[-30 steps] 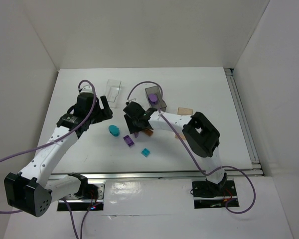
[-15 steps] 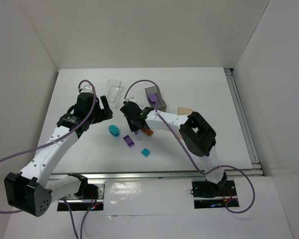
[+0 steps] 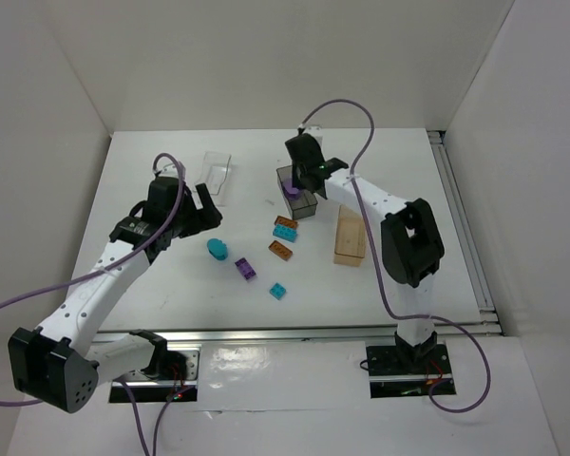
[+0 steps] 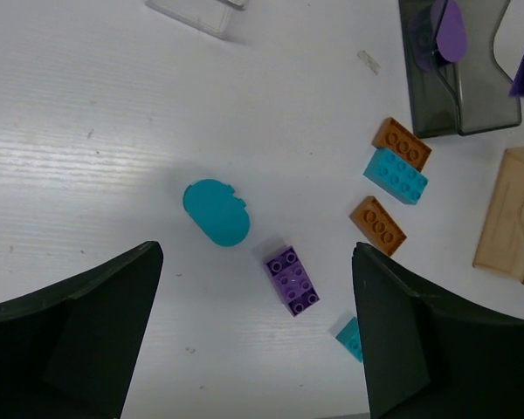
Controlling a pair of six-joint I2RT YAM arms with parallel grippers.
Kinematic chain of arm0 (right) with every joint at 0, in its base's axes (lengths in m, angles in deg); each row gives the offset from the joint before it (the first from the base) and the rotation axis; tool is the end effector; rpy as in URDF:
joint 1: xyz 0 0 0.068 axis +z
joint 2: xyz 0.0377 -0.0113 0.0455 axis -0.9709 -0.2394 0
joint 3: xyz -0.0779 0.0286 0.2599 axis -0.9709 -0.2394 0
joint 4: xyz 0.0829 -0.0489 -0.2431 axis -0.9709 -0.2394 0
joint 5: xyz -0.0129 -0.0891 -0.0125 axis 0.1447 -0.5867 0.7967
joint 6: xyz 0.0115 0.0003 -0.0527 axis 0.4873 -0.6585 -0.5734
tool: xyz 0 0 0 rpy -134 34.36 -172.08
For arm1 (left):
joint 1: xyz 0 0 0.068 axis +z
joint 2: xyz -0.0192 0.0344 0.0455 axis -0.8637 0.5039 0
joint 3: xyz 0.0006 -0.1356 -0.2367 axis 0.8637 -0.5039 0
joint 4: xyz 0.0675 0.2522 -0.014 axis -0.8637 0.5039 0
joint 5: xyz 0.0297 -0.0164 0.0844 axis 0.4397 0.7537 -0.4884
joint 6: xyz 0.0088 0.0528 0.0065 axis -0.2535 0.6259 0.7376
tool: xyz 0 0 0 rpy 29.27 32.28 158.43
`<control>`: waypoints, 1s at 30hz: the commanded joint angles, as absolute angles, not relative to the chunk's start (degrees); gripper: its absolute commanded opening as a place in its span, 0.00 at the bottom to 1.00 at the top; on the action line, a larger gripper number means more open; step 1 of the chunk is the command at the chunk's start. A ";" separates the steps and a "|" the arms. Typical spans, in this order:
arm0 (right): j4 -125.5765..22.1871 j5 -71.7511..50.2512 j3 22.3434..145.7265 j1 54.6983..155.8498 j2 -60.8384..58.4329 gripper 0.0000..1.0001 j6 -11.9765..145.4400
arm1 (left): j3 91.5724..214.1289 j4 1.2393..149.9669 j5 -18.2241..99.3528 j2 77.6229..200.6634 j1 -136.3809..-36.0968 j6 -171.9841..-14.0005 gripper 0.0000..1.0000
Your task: Sort the legos into containers by color
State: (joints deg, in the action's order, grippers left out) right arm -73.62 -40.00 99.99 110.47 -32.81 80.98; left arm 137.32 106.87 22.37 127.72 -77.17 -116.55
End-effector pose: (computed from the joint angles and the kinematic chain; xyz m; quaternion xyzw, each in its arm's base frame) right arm 0.3786 0.2427 0.2509 -0.0309 0.9054 0.0272 0.4226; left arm 0.2333 -0.0669 0.3140 -0.1754 0.8731 -0.1293 0.4362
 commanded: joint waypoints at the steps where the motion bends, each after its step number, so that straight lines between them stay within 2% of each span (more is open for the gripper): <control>1: -72.54 -39.13 106.74 109.20 -36.39 0.20 79.44 | 136.76 105.66 25.18 128.34 -78.80 -119.89 0.95; 5: -74.73 -39.13 114.20 107.62 -42.98 0.22 78.20 | 136.76 107.50 23.43 130.00 -80.04 -121.67 0.95; 7: -76.75 -39.13 118.25 107.00 -46.24 0.31 78.20 | 136.76 109.17 22.28 130.01 -80.04 -122.19 0.95; 9: -77.29 -39.13 119.84 107.00 -46.95 0.47 77.67 | 137.89 109.17 20.53 130.01 -80.04 -122.19 0.95; 10: -77.81 -39.66 119.85 107.00 -46.95 0.51 77.67 | 137.90 109.87 20.00 130.01 -80.04 -122.19 0.95; 11: -77.30 -39.66 118.71 107.00 -45.99 0.59 77.67 | 138.42 109.87 19.48 130.01 -80.04 -122.19 0.95; 18: -72.82 -41.51 99.24 113.84 -26.95 0.61 76.44 | 141.76 113.30 15.87 128.78 -80.04 -124.13 0.95; 21: -70.70 -36.96 92.10 119.99 -21.91 0.61 75.91 | 142.29 113.92 14.55 128.16 -80.04 -124.13 0.95; 26: -70.00 -30.27 84.70 128.78 -21.37 0.84 75.39 | 142.29 114.53 14.55 127.55 -79.51 -124.13 0.96; 30: -70.00 -23.94 84.69 130.99 -25.76 0.90 73.46 | 142.29 114.53 14.55 126.93 -79.51 -124.74 0.96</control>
State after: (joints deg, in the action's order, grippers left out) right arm -70.96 -29.22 85.98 131.46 -22.55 75.23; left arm 140.32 114.00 15.57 128.29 -79.77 -123.80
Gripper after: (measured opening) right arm 0.892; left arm 0.960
